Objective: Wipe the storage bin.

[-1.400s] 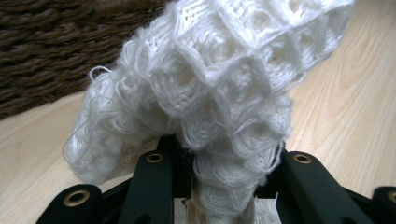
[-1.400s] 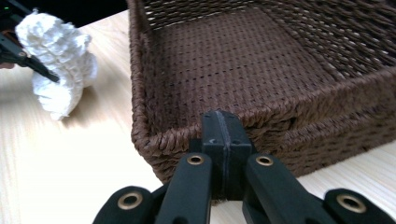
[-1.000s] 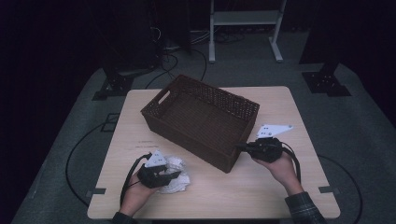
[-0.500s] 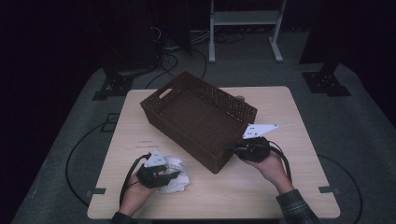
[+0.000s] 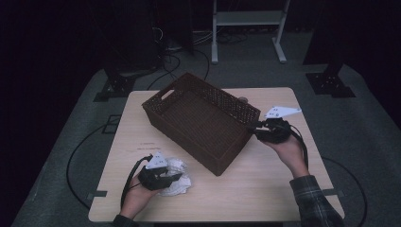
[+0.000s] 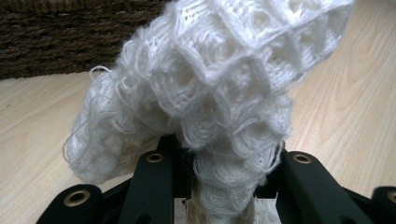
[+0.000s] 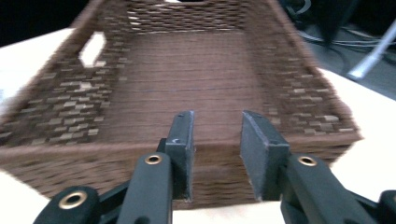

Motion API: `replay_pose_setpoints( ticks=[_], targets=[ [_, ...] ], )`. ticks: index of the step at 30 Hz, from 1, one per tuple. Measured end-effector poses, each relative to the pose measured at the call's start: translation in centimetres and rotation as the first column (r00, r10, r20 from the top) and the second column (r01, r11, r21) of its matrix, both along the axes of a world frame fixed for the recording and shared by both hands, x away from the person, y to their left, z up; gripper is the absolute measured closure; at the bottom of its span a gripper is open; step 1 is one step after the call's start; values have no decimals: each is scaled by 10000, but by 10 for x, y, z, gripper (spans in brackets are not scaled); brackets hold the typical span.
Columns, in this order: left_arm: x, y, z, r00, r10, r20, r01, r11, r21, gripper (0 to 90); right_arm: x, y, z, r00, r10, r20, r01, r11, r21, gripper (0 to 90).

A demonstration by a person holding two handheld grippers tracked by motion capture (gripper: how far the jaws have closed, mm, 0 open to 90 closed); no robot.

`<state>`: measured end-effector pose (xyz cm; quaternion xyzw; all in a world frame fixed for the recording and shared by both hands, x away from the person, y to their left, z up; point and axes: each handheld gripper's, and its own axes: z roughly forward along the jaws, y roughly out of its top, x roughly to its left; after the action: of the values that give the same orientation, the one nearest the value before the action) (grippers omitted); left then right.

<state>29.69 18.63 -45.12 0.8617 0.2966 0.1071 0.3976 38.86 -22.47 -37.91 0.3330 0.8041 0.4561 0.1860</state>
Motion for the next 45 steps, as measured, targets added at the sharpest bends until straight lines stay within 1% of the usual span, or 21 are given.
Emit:
replay_pose_setpoints(
  ticks=[2,3,5,8,10,11,13,18,19,25,28,29,30,32,33,36,38,40,41,44,45],
  targets=[
    [0,0,0,10000,-11,-13,11,10000,-11,662,12,-6,4,9993,-353,125,355,9992,-199,630],
    [0,0,0,10000,9,-40,-9,10000,-42,662,23,-10,7,9985,-529,102,532,9982,-278,617],
    [0,1,0,10000,-55,-31,55,10000,55,662,33,-13,9,9976,-690,85,692,9969,-383,609],
    [0,1,0,10000,-58,-38,58,10000,3,662,47,-18,12,9960,-891,33,892,9953,-375,596],
    [0,0,-1,10000,-37,-34,37,10000,-48,662,51,-19,12,9961,-878,-9,877,9956,-340,595],
    [0,0,-1,10000,-71,-46,71,10000,-49,662,61,-20,13,9955,-936,-114,930,9945,-490,602],
    [0,0,-1,10000,-81,-53,80,10000,-57,662,70,-20,13,9956,-899,-263,883,9944,-588,601],
    [0,0,-1,9999,-158,-68,159,9999,54,662,84,-18,9,9947,-882,-522,843,9938,-729,606],
    [0,0,-1,9998,-164,-74,164,9999,47,662,91,-16,5,9944,-831,-660,781,9941,-758,609],
    [0,0,-2,9999,-134,-93,133,9999,-37,662,107,-10,-2,9906,-805,-1108,695,9926,-991,643],
    [1,0,-2,9999,-136,-99,135,9999,-40,662,112,-8,-5,9914,-811,-1028,708,9924,-1002,669],
    [1,0,-2,9998,-144,-111,144,9999,-42,662,118,-6,-7,9880,-885,-1269,728,9896,-1237,671],
    [1,0,-2,9998,-173,-137,173,9998,-15,662,120,-5,-8,9869,-940,-1310,767,9884,-1312,679],
    [1,0,-2,9997,-187,-137,187,9998,4,662,122,-4,-9,9862,-899,-1389,718,9889,-1304,706],
    [1,1,-2,9997,-177,-152,177,9998,-22,662,125,-3,-10,9836,-901,-1565,692,9886,-1341,736],
    [2,1,-2,9997,-193,-153,193,9998,-38,662,128,-4,-13,9809,-892,-1730,682,9899,-1241,766],
    [2,1,-2,9997,-208,-156,208,9998,-5,662,130,-5,-16,9755,-878,-2019,677,9922,-1047,805],
    [1,0,-2,9997,-208,-148,208,9998,-4,662,130,-6,-16,9743,-887,-2070,695,9927,-985,810],
    [1,0,-2,9997,-211,-141,211,9998,10,662,130,-6,-16,9708,-958,-2197,764,9926,-948,811],
    [1,1,-2,9997,-202,-130,202,9998,27,662,130,-7,-15,9669,-1235,-2231,1034,9896,-996,810],
    [1,1,-2,9998,-165,-121,165,9999,-1,662,130,-8,-14,9633,-1437,-2266,1239,9873,-996,809]
  ],
)
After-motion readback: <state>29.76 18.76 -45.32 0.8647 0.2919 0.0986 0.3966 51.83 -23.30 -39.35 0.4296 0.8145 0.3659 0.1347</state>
